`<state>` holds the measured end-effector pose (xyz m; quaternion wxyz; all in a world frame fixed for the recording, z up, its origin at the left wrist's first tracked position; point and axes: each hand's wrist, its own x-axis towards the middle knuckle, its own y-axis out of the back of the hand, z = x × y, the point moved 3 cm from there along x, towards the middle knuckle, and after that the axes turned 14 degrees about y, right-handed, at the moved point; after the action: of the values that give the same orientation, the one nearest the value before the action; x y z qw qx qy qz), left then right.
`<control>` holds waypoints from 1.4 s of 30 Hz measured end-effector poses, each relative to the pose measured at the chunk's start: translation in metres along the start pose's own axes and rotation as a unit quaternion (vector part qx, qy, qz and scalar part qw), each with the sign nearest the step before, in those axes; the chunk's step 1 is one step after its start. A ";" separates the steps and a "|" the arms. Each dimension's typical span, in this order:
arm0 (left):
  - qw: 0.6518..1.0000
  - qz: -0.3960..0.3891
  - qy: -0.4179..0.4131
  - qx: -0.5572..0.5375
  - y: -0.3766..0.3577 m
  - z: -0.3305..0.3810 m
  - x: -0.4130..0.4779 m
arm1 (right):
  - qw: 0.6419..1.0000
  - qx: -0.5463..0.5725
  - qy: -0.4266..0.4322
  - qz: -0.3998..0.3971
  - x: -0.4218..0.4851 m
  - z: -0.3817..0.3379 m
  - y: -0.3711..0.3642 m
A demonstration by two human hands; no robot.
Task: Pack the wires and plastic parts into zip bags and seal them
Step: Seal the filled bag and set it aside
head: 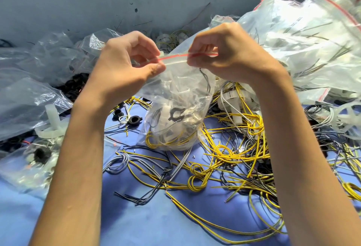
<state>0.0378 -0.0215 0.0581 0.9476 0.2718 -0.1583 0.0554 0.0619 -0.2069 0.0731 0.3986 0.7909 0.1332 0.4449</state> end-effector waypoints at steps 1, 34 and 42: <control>1.000 0.006 -0.002 0.004 0.000 0.001 0.000 | 1.000 0.001 0.000 0.001 0.000 0.000 0.000; 0.984 0.058 -0.036 0.165 -0.010 0.022 -0.006 | 0.999 -0.043 0.030 -0.012 0.006 -0.018 0.000; 0.981 0.086 -0.036 0.168 -0.010 0.026 -0.009 | 0.998 -0.062 0.010 0.000 0.006 -0.019 0.000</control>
<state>0.0245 -0.0441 0.0710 0.8741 0.4139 -0.2033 0.1526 0.0503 -0.1939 0.0818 0.4451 0.7603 0.1095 0.4603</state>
